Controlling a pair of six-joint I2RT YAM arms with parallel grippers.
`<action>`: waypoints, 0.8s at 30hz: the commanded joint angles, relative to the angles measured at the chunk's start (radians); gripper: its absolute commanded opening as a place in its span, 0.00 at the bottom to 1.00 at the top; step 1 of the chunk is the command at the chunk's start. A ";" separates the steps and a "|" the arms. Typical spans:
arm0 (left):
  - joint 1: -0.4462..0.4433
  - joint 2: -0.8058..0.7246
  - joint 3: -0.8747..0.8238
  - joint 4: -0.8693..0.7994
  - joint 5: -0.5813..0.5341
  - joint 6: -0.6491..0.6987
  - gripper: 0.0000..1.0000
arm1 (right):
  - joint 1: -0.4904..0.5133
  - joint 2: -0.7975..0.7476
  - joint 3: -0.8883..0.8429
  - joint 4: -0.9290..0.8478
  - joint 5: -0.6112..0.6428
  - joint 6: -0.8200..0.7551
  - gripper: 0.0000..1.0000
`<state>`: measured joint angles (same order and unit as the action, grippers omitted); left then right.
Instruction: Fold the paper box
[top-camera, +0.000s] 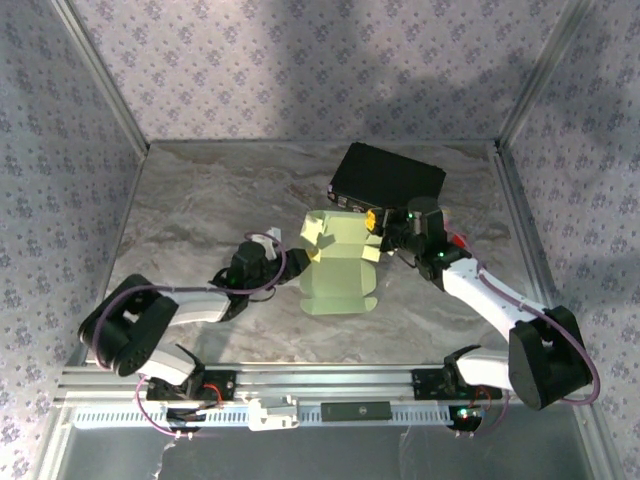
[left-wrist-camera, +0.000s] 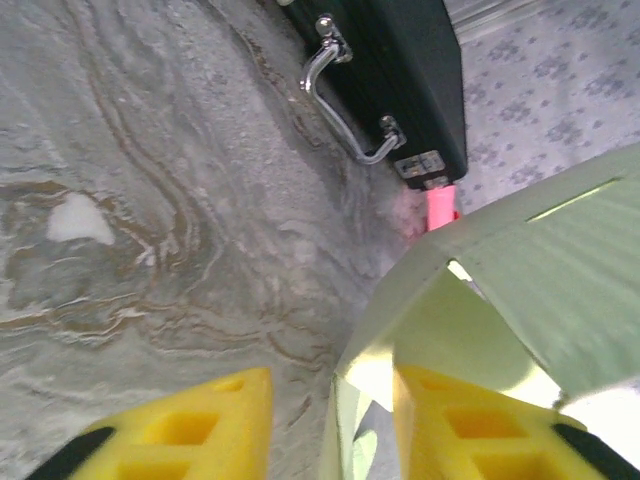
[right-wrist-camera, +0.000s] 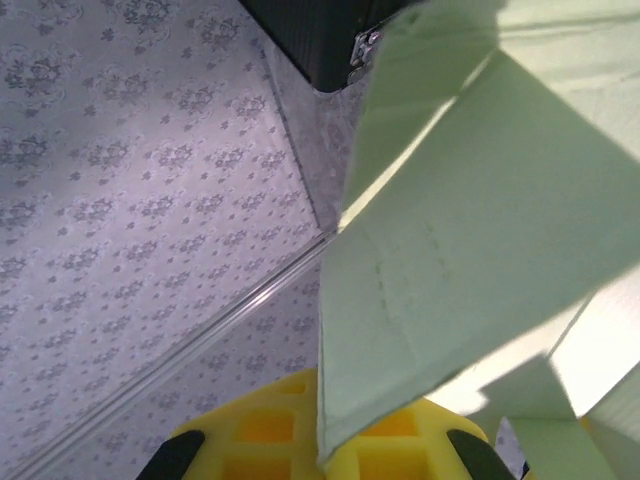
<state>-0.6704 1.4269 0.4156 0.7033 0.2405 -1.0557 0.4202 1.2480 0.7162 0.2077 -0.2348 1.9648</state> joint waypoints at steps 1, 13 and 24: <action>-0.015 -0.120 -0.017 -0.196 -0.065 0.052 0.46 | 0.038 0.005 0.014 -0.051 0.071 -0.120 0.00; 0.012 -0.606 -0.068 -0.797 -0.104 0.065 0.54 | 0.139 0.165 0.036 0.092 0.132 -0.281 0.00; 0.286 -0.628 -0.065 -0.852 0.061 0.325 0.44 | 0.146 0.191 -0.029 0.237 0.060 -0.472 0.00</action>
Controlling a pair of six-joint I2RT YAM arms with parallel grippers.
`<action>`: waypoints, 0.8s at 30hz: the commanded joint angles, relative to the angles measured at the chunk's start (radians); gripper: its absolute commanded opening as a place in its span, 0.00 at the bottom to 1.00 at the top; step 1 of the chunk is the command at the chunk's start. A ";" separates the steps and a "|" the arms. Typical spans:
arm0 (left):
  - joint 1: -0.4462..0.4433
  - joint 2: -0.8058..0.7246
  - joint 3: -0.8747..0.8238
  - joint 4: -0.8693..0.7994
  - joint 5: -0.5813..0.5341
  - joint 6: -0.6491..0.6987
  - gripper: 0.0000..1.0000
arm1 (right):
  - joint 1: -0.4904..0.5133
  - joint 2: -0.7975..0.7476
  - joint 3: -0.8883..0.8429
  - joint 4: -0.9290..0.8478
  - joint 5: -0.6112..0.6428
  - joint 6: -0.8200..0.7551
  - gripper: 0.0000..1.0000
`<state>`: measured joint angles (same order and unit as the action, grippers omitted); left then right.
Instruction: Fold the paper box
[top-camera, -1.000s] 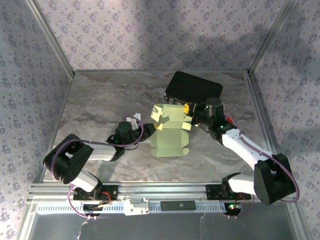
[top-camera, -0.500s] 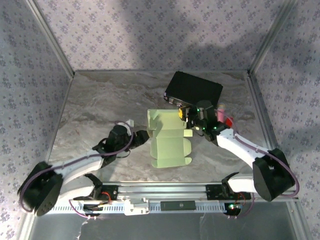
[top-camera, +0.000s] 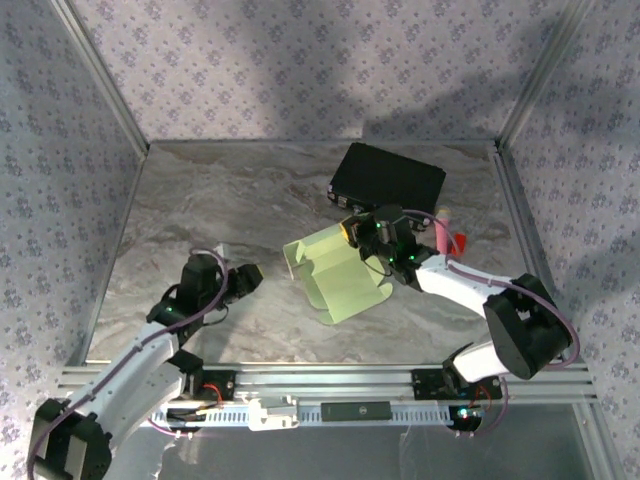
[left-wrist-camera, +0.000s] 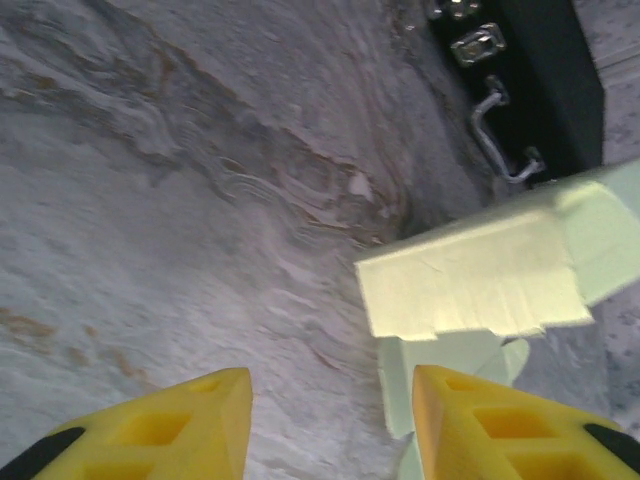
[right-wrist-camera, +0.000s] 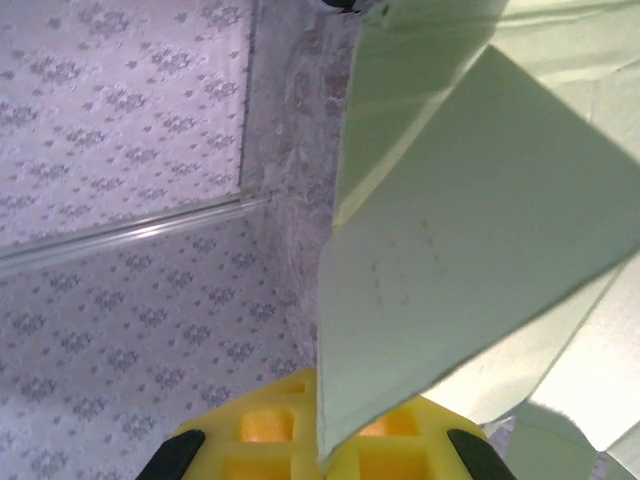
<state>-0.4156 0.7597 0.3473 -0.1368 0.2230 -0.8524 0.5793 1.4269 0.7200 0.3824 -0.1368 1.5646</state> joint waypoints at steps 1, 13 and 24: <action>0.032 0.069 0.019 -0.002 0.090 0.151 0.42 | -0.018 0.025 -0.041 0.079 -0.052 -0.078 0.00; -0.085 0.273 0.097 0.124 0.065 0.412 0.43 | -0.057 0.113 -0.058 0.233 -0.160 -0.190 0.00; -0.231 0.395 0.118 0.243 -0.048 0.388 0.44 | -0.113 0.124 -0.157 0.374 -0.265 -0.246 0.00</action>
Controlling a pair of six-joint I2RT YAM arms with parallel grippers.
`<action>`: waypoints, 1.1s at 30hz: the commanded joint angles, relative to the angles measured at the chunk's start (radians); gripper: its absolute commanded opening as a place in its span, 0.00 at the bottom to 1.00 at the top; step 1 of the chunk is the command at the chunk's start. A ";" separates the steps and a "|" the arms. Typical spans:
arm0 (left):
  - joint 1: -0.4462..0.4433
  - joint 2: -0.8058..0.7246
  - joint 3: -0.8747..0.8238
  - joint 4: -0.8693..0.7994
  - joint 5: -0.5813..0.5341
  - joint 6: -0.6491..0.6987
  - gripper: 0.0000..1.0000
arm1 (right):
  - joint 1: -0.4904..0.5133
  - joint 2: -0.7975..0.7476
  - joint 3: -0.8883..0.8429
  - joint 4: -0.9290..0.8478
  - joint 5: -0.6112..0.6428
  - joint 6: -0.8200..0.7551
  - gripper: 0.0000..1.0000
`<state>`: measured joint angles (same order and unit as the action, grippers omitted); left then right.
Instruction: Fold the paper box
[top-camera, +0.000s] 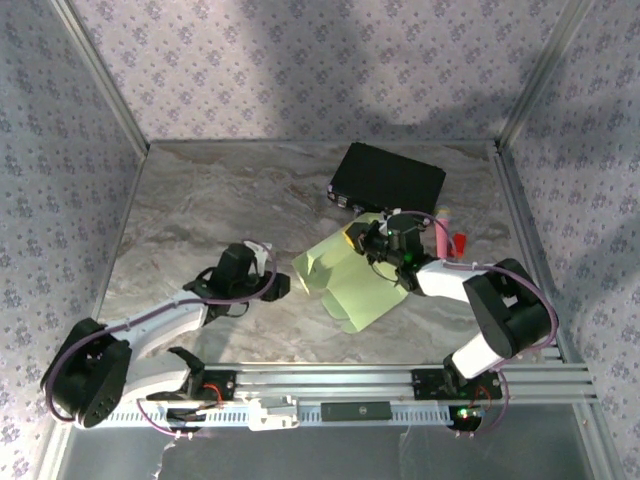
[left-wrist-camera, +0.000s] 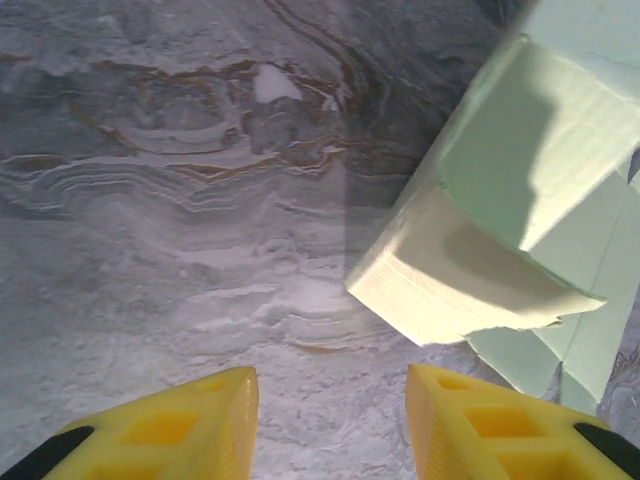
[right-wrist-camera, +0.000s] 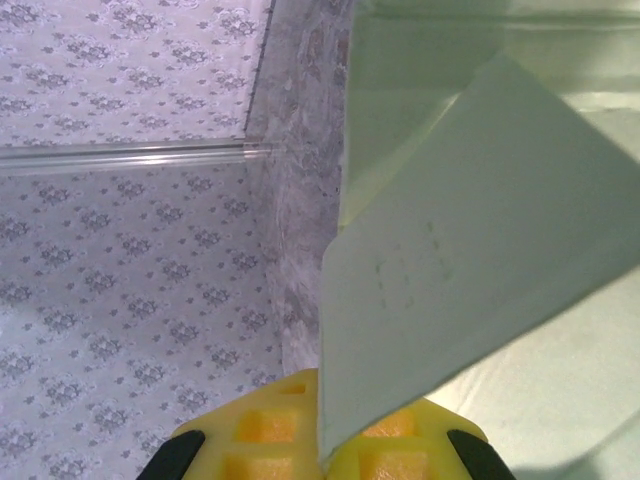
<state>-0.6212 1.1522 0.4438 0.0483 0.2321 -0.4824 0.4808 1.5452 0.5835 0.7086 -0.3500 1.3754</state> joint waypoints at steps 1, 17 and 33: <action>-0.033 0.010 0.024 0.058 -0.060 0.021 0.45 | -0.023 0.007 -0.028 0.051 -0.060 -0.058 0.00; -0.160 0.144 0.045 0.204 -0.080 0.058 0.49 | -0.053 0.047 -0.033 0.143 -0.142 -0.044 0.00; -0.284 0.207 0.100 0.237 -0.244 0.100 0.45 | -0.056 0.080 -0.032 0.220 -0.148 0.006 0.00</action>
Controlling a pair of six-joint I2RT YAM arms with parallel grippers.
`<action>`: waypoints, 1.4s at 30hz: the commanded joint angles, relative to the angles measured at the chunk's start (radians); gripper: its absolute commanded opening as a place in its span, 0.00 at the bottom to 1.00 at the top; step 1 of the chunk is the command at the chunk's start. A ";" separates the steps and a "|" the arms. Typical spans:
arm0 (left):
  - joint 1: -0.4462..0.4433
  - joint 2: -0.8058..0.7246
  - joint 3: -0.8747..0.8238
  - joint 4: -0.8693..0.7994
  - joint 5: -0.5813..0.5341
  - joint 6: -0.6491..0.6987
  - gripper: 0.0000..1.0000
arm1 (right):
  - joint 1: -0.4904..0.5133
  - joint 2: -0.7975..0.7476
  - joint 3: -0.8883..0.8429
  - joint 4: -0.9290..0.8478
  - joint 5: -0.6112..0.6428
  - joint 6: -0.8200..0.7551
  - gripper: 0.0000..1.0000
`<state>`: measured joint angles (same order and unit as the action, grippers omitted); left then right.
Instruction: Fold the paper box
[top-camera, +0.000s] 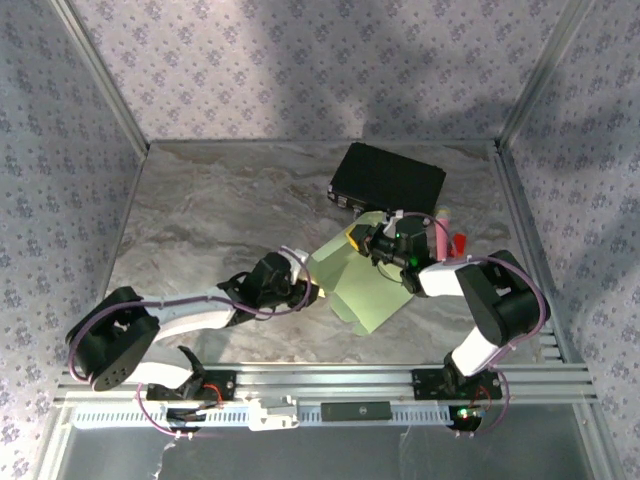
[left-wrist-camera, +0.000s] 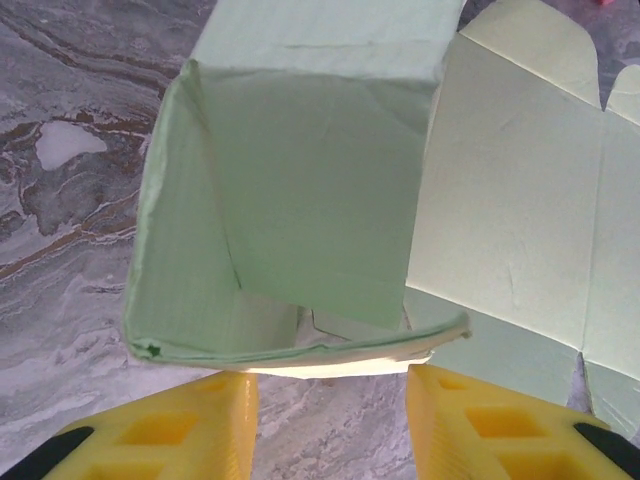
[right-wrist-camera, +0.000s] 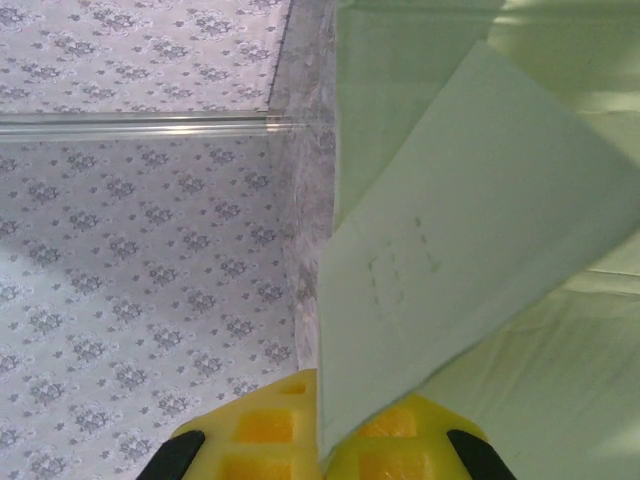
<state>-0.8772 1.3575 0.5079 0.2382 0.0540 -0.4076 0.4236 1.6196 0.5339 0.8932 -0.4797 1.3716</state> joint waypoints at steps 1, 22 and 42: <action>-0.037 0.000 0.038 0.047 -0.082 0.027 0.45 | 0.001 0.004 0.019 0.038 -0.020 0.013 0.00; 0.017 -0.158 0.026 -0.164 -0.315 0.099 0.42 | 0.126 0.257 0.132 0.347 0.091 0.158 0.00; 0.008 -0.049 0.002 -0.059 -0.292 0.078 0.44 | 0.110 0.355 0.079 0.499 0.050 0.123 0.00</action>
<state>-0.8589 1.2922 0.5148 0.1314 -0.2432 -0.3218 0.5407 1.9533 0.6212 1.3525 -0.4091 1.5146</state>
